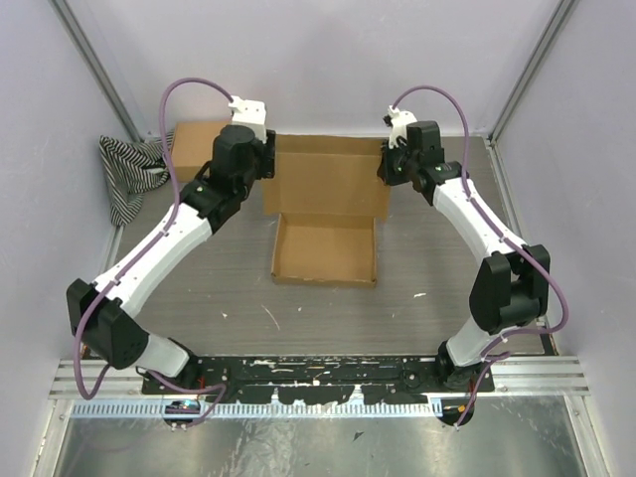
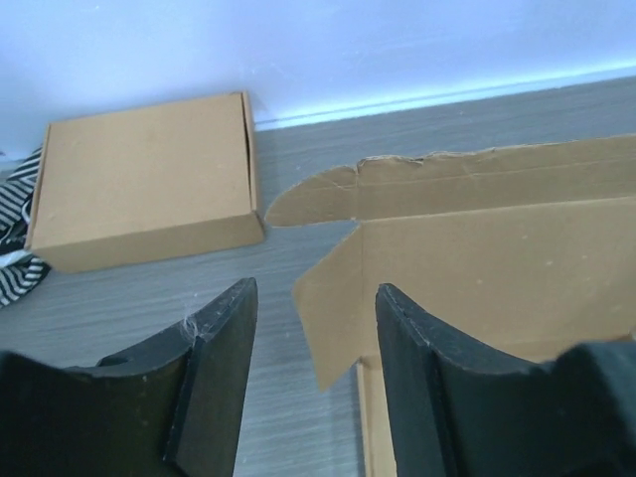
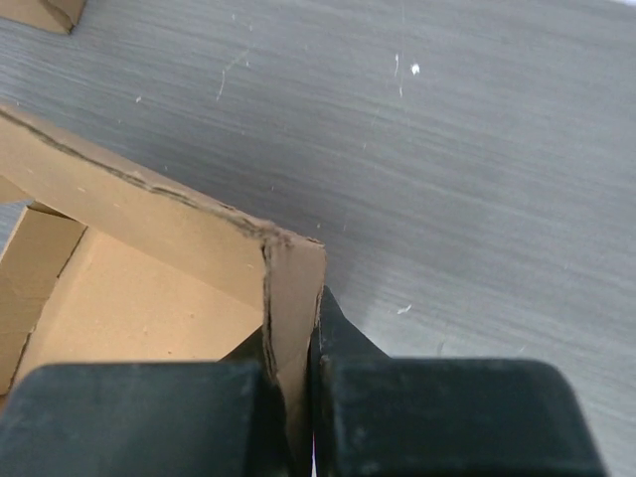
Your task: Fold the paper box
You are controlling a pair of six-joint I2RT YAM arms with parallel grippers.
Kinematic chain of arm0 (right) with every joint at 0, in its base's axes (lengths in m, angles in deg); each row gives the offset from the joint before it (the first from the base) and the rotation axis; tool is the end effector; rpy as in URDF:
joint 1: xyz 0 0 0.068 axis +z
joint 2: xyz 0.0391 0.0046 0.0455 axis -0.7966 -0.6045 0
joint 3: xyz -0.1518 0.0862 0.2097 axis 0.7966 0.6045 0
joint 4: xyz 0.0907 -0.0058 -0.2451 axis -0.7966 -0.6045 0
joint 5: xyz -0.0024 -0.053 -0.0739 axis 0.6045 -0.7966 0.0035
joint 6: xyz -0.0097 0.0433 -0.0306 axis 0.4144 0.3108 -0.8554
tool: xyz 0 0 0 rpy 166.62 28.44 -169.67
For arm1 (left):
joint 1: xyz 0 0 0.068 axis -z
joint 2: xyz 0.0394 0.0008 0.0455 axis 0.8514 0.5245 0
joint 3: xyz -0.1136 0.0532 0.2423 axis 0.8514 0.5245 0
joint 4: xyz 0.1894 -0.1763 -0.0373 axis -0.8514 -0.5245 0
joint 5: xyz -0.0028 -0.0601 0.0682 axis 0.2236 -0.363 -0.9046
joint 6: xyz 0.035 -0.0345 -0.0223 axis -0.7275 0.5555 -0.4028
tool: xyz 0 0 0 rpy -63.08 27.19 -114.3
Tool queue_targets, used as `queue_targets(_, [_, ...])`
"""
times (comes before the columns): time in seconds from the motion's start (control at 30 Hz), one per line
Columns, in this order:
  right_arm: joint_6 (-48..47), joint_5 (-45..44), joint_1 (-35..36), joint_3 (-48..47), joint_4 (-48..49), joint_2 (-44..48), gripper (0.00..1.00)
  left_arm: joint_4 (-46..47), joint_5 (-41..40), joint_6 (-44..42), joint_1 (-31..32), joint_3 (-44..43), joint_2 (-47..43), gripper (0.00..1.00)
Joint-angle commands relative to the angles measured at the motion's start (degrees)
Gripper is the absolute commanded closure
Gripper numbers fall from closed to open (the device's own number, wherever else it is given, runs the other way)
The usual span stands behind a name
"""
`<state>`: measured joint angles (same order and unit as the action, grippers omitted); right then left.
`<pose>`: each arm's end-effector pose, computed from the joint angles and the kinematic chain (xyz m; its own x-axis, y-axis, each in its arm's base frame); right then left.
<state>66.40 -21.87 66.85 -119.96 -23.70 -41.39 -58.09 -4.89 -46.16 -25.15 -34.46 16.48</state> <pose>0.3671 0.0977 0.3241 -0.5550 -0.1404 -0.8199 -0.3691 0.9249 0.0916 0.2924 -0.1740 0.3897 -0.2291 0.0529 -0.9720 0.1510 0.9884 0.0182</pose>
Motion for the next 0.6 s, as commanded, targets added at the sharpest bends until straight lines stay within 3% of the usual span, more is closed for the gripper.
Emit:
queue_targets(0.0, [-5.68,2.14,0.06,3.60,16.76,4.33,0.99,-16.16,-1.28,-0.43,0.01,-6.73,3.15,0.41])
queue_targets(0.2, [-7.87,2.74,0.06,1.88,16.25,3.54,0.99,-26.78,3.61,-0.85,-0.32,-13.38,8.16,0.42])
queue_targets(0.57, [-8.84,7.04,-0.50,1.94,14.80,3.22,0.99,-23.90,3.11,-0.22,-3.88,-14.28,14.37,0.41])
